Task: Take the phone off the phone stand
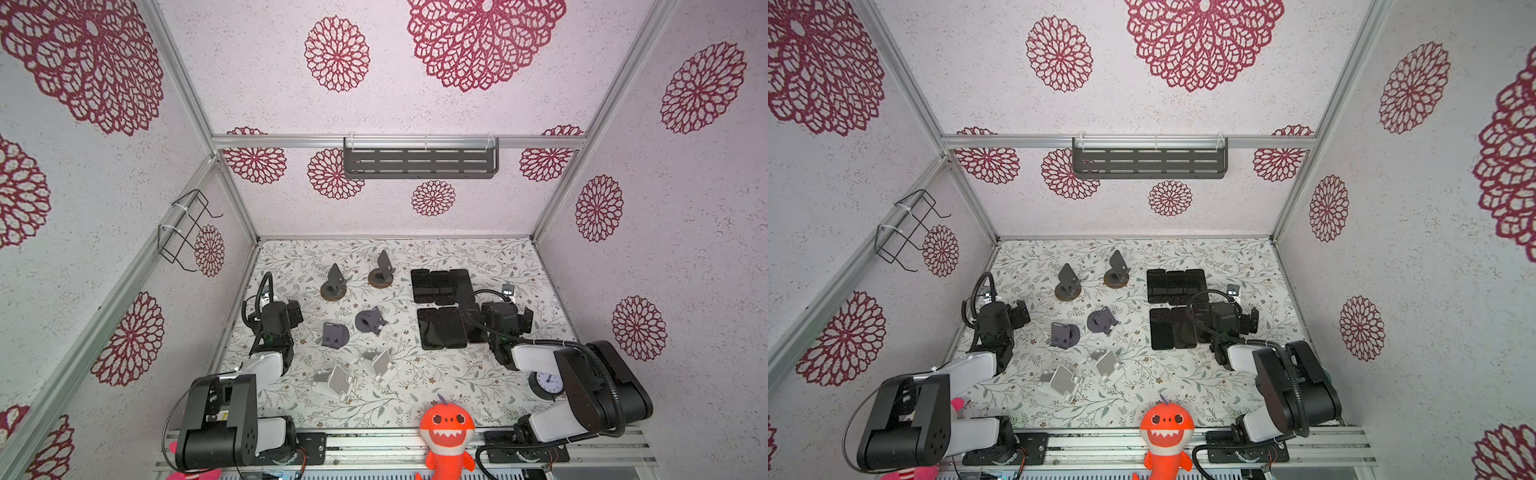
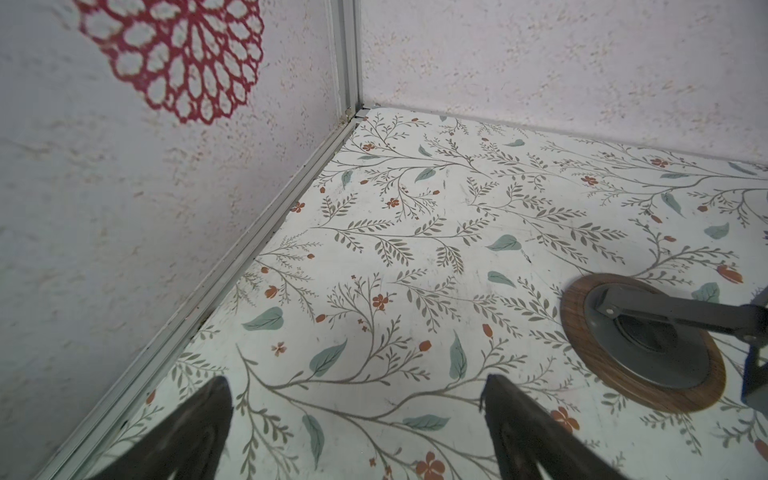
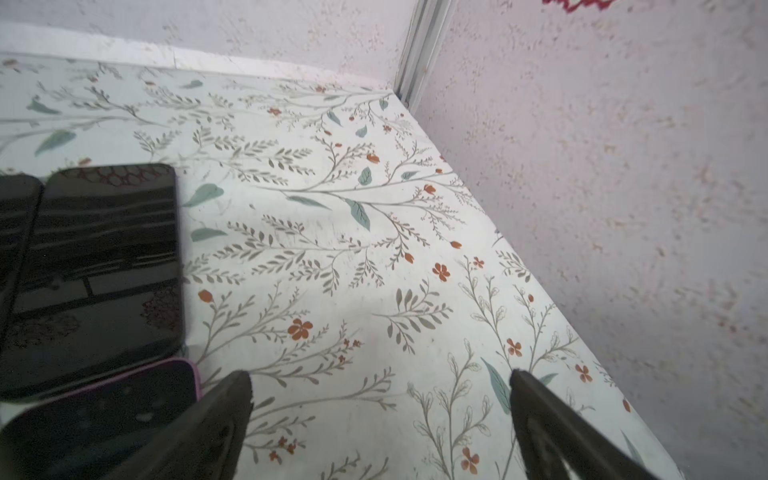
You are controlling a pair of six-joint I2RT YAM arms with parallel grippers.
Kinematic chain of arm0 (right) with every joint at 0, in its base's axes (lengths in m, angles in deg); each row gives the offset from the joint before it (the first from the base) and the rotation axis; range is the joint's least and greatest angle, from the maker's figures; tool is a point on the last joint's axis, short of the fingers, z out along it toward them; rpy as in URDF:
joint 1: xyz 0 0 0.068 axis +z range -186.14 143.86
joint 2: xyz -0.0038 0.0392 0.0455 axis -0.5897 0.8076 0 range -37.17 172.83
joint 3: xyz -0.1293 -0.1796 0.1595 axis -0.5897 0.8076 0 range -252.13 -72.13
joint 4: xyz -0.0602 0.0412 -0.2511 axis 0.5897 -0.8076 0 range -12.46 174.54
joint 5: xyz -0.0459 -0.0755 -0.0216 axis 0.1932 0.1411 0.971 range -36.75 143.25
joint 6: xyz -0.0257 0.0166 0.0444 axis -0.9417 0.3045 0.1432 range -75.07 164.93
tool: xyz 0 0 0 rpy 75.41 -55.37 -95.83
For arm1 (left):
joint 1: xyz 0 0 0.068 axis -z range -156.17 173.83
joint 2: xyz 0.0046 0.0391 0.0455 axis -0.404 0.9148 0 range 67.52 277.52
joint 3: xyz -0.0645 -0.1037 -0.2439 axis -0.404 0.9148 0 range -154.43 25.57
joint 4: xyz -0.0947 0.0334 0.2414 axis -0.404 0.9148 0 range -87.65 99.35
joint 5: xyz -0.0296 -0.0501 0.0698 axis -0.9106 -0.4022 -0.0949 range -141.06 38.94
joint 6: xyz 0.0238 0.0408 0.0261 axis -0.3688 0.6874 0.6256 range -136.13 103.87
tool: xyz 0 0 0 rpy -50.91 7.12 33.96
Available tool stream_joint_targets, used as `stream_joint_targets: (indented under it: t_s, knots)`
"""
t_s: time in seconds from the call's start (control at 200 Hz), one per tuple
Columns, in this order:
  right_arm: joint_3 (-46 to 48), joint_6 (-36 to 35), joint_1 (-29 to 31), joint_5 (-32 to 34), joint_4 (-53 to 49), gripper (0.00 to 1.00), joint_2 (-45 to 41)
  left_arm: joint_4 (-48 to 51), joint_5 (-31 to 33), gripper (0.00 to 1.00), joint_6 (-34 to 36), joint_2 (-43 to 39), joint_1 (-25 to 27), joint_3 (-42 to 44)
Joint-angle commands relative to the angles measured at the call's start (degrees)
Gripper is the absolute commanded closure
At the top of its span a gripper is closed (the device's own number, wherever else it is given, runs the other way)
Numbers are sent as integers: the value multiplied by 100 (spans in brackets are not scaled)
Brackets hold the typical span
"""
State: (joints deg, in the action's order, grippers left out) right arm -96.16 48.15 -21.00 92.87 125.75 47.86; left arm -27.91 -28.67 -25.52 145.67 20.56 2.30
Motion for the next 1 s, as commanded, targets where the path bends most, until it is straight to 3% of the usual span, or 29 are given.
stream_joint_targets:
  t_s: [0.0, 0.06, 0.215, 0.27, 0.34, 0.415, 0.58, 0.766, 0.846, 0.871, 0.911, 0.956, 0.996]
  knots:
    - [282, -330, -8, 1, 1003, 1, -251, -1190, -172, 2, 153, 320, -65, -153]
    - [549, -606, -14, 128, 1680, 1, -252, -1605, -260, 3, 219, 720, -95, -212]
    - [921, -1020, -108, 211, 3370, 1, 353, -1446, -426, 3, 225, 869, -118, -300]
    - [881, -840, -145, 25, 2923, 1, 179, -1596, -625, 3, 194, 931, -193, -223]
    - [935, -786, -243, -51, 3060, 1, 193, -2134, -911, 3, 215, 1126, -270, -85]
    - [926, -690, -323, -164, 2974, 1, 177, -1750, -901, 3, 182, 1022, -270, -150]
    - [1108, -246, -747, -807, 2908, 1, -21, -1822, -945, 3, 211, 1063, -295, -159]
    - [955, -193, -906, -1264, 2636, 1, 22, -1895, -991, 3, 200, 1081, -314, -145]
    - [1004, -109, -1092, -1750, 2814, 1, 259, -1874, -1003, 3, 200, 1088, -314, -151]
    - [1060, -163, -1127, -1642, 3330, 1, 482, -1847, -1037, 3, 189, 1089, -335, -169]
    - [987, 28, -1165, -1725, 2610, 1, 181, -1847, -1061, 3, 181, 1093, -344, -169]
    - [1102, -21, -1232, -1755, 3243, 1, 400, -1843, -1056, 3, 183, 1088, -350, -174]
    - [1018, 67, -1232, -1768, 2728, 1, 219, -1853, -1061, 3, 183, 1088, -350, -167]
